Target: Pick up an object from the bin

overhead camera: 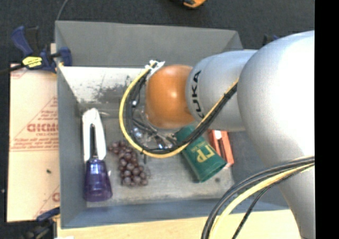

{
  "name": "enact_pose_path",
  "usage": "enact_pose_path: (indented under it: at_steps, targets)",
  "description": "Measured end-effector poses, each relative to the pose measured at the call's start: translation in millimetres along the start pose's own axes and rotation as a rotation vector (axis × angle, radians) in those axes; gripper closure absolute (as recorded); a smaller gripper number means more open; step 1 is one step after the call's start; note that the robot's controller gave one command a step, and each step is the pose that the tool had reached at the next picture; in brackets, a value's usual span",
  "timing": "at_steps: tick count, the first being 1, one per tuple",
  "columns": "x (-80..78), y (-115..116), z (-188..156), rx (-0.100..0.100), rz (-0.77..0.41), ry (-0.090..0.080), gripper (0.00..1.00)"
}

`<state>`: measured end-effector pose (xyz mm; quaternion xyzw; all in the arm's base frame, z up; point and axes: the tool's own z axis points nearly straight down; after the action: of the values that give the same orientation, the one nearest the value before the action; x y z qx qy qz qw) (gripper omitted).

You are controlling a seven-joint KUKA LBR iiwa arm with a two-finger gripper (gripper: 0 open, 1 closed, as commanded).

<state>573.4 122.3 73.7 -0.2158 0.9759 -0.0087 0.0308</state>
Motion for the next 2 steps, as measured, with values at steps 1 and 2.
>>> enact_pose_path:
  at_steps: [1,2]
  targets:
    - [14.9,10.6,-13.5,0.001,0.079,0.002,1.00]
    - [14.9,10.6,-13.5,0.001,0.079,0.002,1.00]
